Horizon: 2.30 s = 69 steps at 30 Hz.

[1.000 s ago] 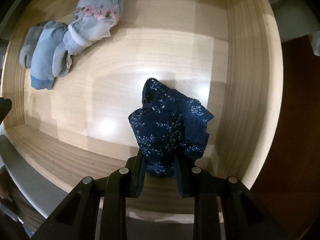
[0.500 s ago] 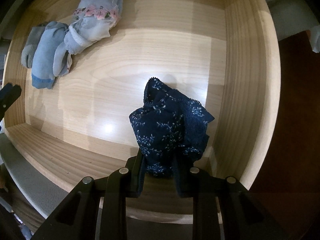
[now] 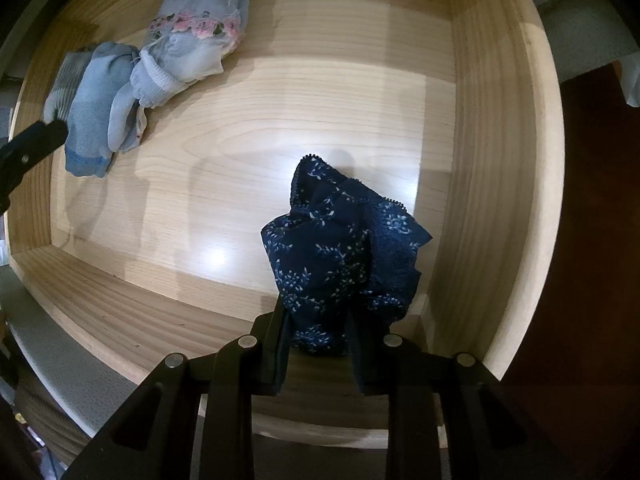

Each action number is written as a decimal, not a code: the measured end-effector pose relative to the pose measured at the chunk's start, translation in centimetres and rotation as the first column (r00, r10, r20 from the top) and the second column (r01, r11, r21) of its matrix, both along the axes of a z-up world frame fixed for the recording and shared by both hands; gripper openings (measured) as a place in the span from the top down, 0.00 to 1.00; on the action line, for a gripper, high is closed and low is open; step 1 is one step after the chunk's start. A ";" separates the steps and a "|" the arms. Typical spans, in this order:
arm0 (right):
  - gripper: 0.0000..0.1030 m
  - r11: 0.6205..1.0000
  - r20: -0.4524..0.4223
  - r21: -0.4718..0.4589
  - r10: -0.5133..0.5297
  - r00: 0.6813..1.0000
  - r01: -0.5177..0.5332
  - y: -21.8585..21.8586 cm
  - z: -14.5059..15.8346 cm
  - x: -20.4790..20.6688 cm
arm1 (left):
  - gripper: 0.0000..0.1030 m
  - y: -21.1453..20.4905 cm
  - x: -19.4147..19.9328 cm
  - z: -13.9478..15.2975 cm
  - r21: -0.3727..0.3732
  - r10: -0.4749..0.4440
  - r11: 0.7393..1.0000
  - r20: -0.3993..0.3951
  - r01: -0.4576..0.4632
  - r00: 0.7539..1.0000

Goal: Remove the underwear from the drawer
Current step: 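Hold the navy briefs with the right tool while the left tool lowers onto the pale blue sock, then close the left tool on the pale blue sock while the right tool holds the navy briefs, then lift the pale blue sock with the left tool and carry it over the white box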

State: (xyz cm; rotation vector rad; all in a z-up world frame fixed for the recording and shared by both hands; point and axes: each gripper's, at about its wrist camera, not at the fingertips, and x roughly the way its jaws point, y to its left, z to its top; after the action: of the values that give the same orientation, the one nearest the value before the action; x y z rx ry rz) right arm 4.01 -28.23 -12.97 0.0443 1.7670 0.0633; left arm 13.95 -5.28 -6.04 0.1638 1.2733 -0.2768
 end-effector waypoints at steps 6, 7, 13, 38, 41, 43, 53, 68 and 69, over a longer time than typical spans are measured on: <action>0.77 1.000 0.000 0.000 -0.001 1.000 0.001 0.0 0.0 0.0 | 0.44 -0.9 1.2 -1.6 -0.006 0.003 1.000 -0.068 -0.004 0.998; 0.77 1.000 0.000 0.000 -0.001 1.000 0.001 0.0 0.0 0.0 | 0.44 -1.0 1.4 -1.8 -0.011 0.011 1.000 -0.079 -0.012 0.997; 0.76 1.000 -0.001 0.002 -0.003 1.000 0.003 0.1 0.2 0.0 | 0.40 -1.8 2.3 -3.4 0.006 0.015 1.000 -0.140 -0.015 0.990; 0.75 1.000 0.002 0.005 -0.001 1.000 0.001 0.9 -0.2 -0.1 | 0.61 -0.6 2.0 -4.8 0.049 0.097 0.995 -0.241 -0.088 0.966; 0.75 1.000 0.001 0.005 -0.001 1.000 0.001 0.9 -0.2 -0.1 | 0.63 -0.1 1.4 -4.8 0.053 0.107 0.994 -0.240 -0.098 0.965; 0.75 1.000 0.002 0.005 -0.001 1.000 0.001 0.9 -0.2 -0.1 | 0.63 0.4 0.8 -4.7 0.048 0.120 0.993 -0.245 -0.111 0.962; 0.75 1.000 0.007 0.003 -0.006 1.000 0.006 1.2 -0.3 -0.2 | 0.64 2.1 -1.7 -2.6 0.003 0.130 0.991 -0.228 -0.133 0.965; 0.74 1.000 0.023 0.000 0.003 1.000 -0.003 1.4 -0.2 -0.5 | 0.64 4.8 -4.0 3.3 -0.037 0.154 0.987 -0.120 -0.159 0.981; 0.73 1.000 0.024 0.000 0.004 1.000 -0.004 1.5 -0.2 -0.6 | 0.64 4.7 -4.1 3.6 -0.036 0.154 0.987 -0.108 -0.159 0.982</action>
State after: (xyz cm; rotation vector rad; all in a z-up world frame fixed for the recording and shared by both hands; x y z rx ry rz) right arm 3.43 -26.75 -13.13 0.0399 1.7427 0.0660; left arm 9.84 -0.55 -2.40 0.0103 1.3752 -0.1802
